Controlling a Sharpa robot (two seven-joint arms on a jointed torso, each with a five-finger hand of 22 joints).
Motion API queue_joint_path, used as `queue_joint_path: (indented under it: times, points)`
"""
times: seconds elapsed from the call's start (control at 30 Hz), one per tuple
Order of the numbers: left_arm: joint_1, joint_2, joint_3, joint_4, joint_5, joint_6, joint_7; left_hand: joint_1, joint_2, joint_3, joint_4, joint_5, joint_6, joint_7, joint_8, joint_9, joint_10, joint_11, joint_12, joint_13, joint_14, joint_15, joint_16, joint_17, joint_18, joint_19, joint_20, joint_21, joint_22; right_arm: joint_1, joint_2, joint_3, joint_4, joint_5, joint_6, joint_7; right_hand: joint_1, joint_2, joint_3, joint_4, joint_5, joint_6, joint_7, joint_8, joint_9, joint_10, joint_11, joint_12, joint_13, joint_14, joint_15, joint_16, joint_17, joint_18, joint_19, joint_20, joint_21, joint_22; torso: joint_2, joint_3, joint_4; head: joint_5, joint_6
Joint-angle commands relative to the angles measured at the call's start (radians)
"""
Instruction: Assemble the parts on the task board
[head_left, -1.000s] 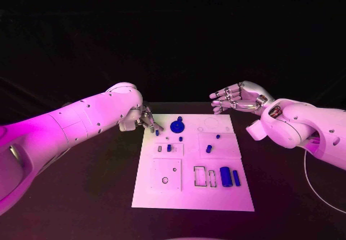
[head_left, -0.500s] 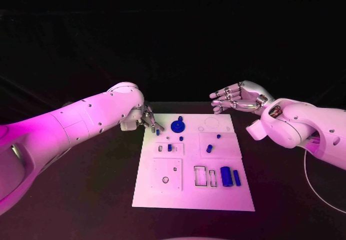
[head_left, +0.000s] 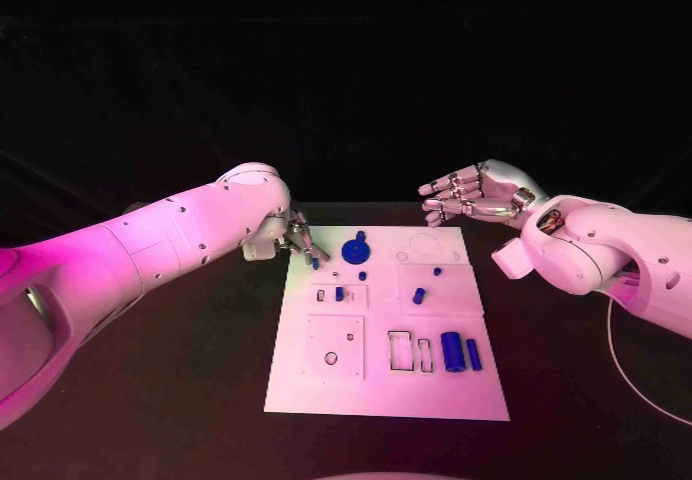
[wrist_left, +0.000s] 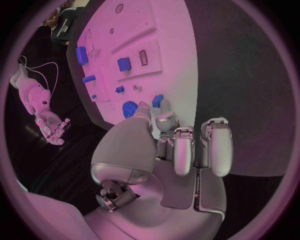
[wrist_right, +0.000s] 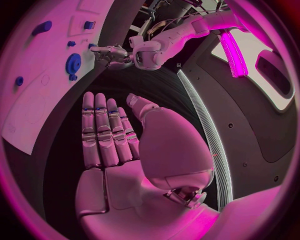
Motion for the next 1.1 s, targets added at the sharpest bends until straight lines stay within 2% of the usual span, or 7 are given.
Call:
queue_joint_path:
  times: [0.03,0.47,0.63,0.77,0.87,0.9,1.1]
  points:
    - [0.000,0.004,0.000,-0.001,-0.003,0.011,0.011,0.016,0.001,0.003,-0.006,-0.002,0.005,-0.002,0.008,0.003,0.008,-0.002,0.006,0.000,0.104,-0.009,0.003,0.263,0.002,0.067,-0.007,0.005,0.187,-0.001,0.001,0.000,0.000,-0.001,0.013,0.011,0.000,0.006,0.000,-0.008,0.004,0.002,-0.003,0.001,0.000,-0.001,-0.008,0.000,-0.001,0.002,-0.007,-0.002,-0.001,0.005,0.008,-0.001,-0.005,-0.001,0.000,-0.0001,-0.0005,-0.001,-0.001]
    - [-0.001,0.006,-0.001,-0.005,-0.003,0.011,0.009,0.073,0.025,0.033,-0.037,-0.002,-0.002,-0.006,0.014,0.015,0.010,-0.006,0.004,-0.003,0.104,-0.012,0.003,0.263,0.002,0.066,-0.011,0.004,0.187,-0.001,0.002,0.000,0.001,-0.001,0.014,0.010,0.000,0.006,0.000,-0.008,0.004,0.002,-0.003,0.001,0.000,-0.001,-0.008,0.000,-0.001,0.002,-0.007,-0.002,-0.001,0.005,0.008,-0.001,-0.005,-0.001,0.000,-0.0003,-0.0001,-0.003,-0.004]
    - [-0.001,0.007,-0.002,-0.005,-0.003,0.012,0.010,0.150,0.043,0.081,-0.088,-0.002,-0.010,-0.014,0.012,0.018,0.008,-0.013,-0.001,-0.006,0.104,-0.017,0.003,0.263,0.002,0.065,-0.015,0.002,0.186,-0.001,0.002,0.000,0.001,-0.001,0.015,0.011,-0.001,0.008,0.000,-0.008,0.006,0.002,-0.003,0.001,0.000,-0.002,-0.007,0.000,-0.001,0.002,-0.007,-0.002,-0.002,0.004,0.009,-0.001,-0.006,-0.002,0.000,-0.0007,0.0003,-0.004,-0.007]
    - [-0.001,0.008,-0.002,-0.005,-0.003,0.005,0.009,0.244,0.066,0.167,-0.154,0.011,-0.029,-0.015,-0.003,0.014,0.001,-0.016,-0.012,-0.012,0.104,-0.021,0.003,0.263,0.003,0.064,-0.020,-0.001,0.184,-0.001,0.003,0.000,0.000,-0.001,0.015,0.010,-0.001,0.008,0.000,-0.008,0.006,0.002,-0.003,0.001,0.000,-0.002,-0.007,0.000,-0.001,0.002,-0.007,-0.002,-0.002,0.004,0.009,-0.001,-0.006,-0.002,0.000,-0.0005,0.0005,-0.003,-0.007]
    - [-0.002,0.007,-0.002,-0.005,-0.003,0.008,0.011,0.255,0.042,0.235,-0.181,0.047,-0.038,-0.006,-0.012,0.012,0.000,-0.009,-0.022,-0.020,0.104,-0.013,0.003,0.263,0.003,0.064,-0.017,-0.002,0.184,-0.001,0.003,0.000,0.000,-0.001,0.016,0.010,-0.001,0.008,0.000,-0.008,0.006,0.002,-0.003,0.001,0.000,-0.002,-0.007,0.000,-0.001,0.002,-0.007,-0.002,-0.002,0.004,0.009,-0.001,-0.006,-0.002,0.000,-0.0004,0.0005,-0.004,-0.008]
    - [-0.002,0.007,-0.002,-0.005,-0.003,0.011,0.012,0.234,0.017,0.289,-0.186,0.050,-0.035,0.001,-0.015,0.013,0.002,-0.007,-0.027,-0.025,0.104,-0.004,0.003,0.263,0.003,0.064,-0.013,-0.003,0.185,-0.001,0.003,0.000,0.000,-0.001,0.016,0.010,-0.001,0.008,0.000,-0.008,0.006,0.002,-0.003,0.001,0.000,-0.002,-0.007,0.000,-0.001,0.002,-0.007,-0.002,-0.002,0.004,0.009,-0.001,-0.006,-0.002,0.000,-0.0007,0.0005,-0.004,-0.009]
    - [-0.002,0.003,-0.003,-0.003,0.015,0.018,0.021,0.149,-0.079,0.533,-0.219,0.065,-0.031,0.005,-0.011,0.027,0.010,-0.001,-0.037,-0.037,0.104,-0.004,0.003,0.263,0.003,0.065,-0.007,-0.003,0.188,-0.001,0.004,0.000,0.000,-0.001,0.017,0.010,-0.002,0.009,0.001,-0.008,0.007,0.002,-0.003,0.000,0.000,-0.002,-0.007,0.000,-0.001,0.002,-0.007,-0.002,-0.003,0.004,0.010,-0.001,-0.007,-0.003,-0.001,-0.0005,0.0008,-0.003,-0.010]
